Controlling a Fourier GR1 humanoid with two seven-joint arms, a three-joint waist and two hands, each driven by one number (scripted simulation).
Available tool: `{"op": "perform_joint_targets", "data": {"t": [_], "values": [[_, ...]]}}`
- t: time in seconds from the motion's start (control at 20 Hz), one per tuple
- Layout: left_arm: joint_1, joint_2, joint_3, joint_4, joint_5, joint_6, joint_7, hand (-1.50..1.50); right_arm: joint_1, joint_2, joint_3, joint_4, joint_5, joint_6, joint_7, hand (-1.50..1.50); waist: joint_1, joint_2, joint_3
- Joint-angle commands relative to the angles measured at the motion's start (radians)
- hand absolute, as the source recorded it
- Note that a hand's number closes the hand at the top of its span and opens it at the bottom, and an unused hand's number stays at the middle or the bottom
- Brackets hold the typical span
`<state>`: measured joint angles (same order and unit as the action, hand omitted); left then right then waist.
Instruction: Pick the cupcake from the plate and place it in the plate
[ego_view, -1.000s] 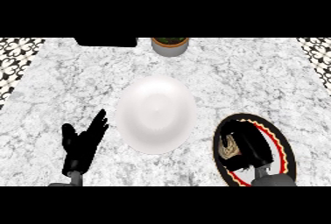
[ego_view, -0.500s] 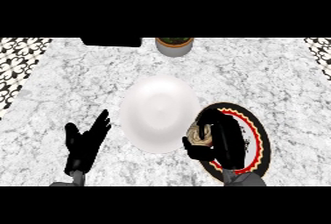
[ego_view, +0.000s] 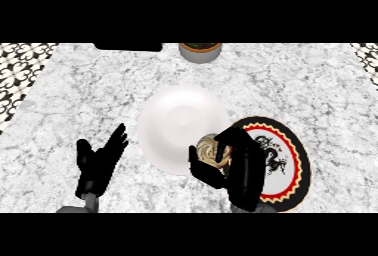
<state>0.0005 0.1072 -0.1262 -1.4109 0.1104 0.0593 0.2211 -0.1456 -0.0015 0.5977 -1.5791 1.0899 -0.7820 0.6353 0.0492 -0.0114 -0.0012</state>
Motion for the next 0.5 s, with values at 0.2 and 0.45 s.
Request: {"op": "perform_joint_targets", "data": {"t": [0.2, 0.45], "values": [[-0.009, 0.002, 0.010, 0.002, 0.003, 0.003, 0.006, 0.00, -0.093, 0.001, 0.029, 0.129, 0.275, -0.212, 0.331, 1.50, -0.022, 0.008, -0.002], [0.014, 0.018, 0.011, -0.034, 0.019, -0.018, 0.027, 0.00, -0.251, 0.001, -0.009, 0.224, 0.397, -0.204, 0.560, 1.50, 0.000, 0.010, 0.001]]}}
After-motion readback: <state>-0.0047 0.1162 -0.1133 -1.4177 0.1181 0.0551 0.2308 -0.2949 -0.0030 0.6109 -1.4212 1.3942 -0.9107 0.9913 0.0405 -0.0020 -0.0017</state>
